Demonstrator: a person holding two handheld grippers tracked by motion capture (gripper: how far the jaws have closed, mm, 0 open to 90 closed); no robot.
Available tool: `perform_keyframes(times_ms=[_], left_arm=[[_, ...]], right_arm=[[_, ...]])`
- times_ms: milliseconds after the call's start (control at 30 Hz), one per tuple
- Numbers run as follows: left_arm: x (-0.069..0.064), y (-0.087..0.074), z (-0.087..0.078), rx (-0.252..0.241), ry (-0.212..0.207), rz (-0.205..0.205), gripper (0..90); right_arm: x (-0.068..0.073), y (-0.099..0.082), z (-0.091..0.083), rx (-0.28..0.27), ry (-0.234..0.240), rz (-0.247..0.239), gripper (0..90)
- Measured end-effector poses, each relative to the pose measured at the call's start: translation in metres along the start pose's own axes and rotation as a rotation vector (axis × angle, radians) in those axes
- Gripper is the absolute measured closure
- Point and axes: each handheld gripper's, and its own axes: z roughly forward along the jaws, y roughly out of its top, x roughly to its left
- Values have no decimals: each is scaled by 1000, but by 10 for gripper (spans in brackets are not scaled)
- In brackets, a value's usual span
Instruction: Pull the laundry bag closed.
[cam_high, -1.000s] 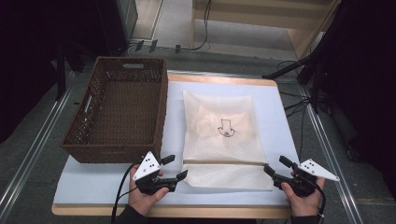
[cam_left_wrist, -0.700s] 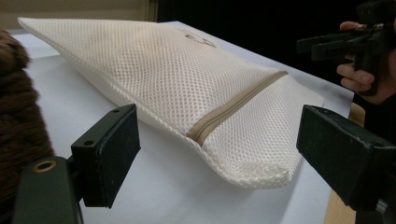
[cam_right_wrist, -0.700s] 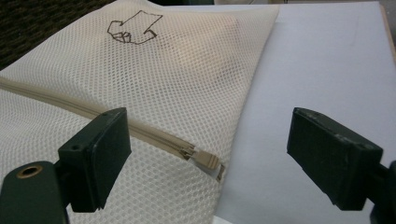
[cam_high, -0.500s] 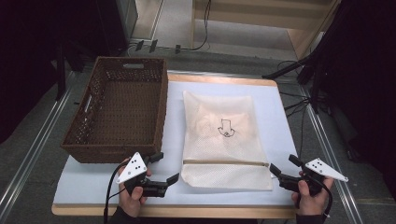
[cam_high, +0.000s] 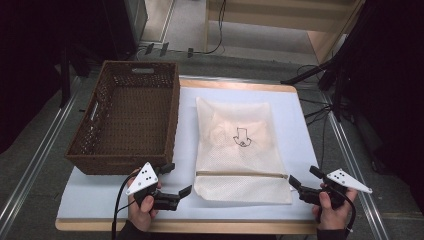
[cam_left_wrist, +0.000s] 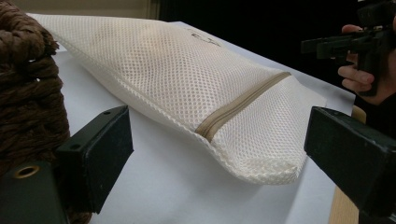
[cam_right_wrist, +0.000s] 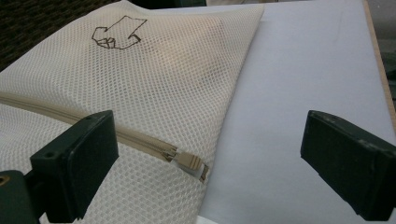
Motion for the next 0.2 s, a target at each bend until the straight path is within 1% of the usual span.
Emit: perform_keyframes(times_ms=[200], left_arm=[[-2,-2,3,14,-3,20,73]], right_arm=[[0,0,-1,-1,-8,1,60]])
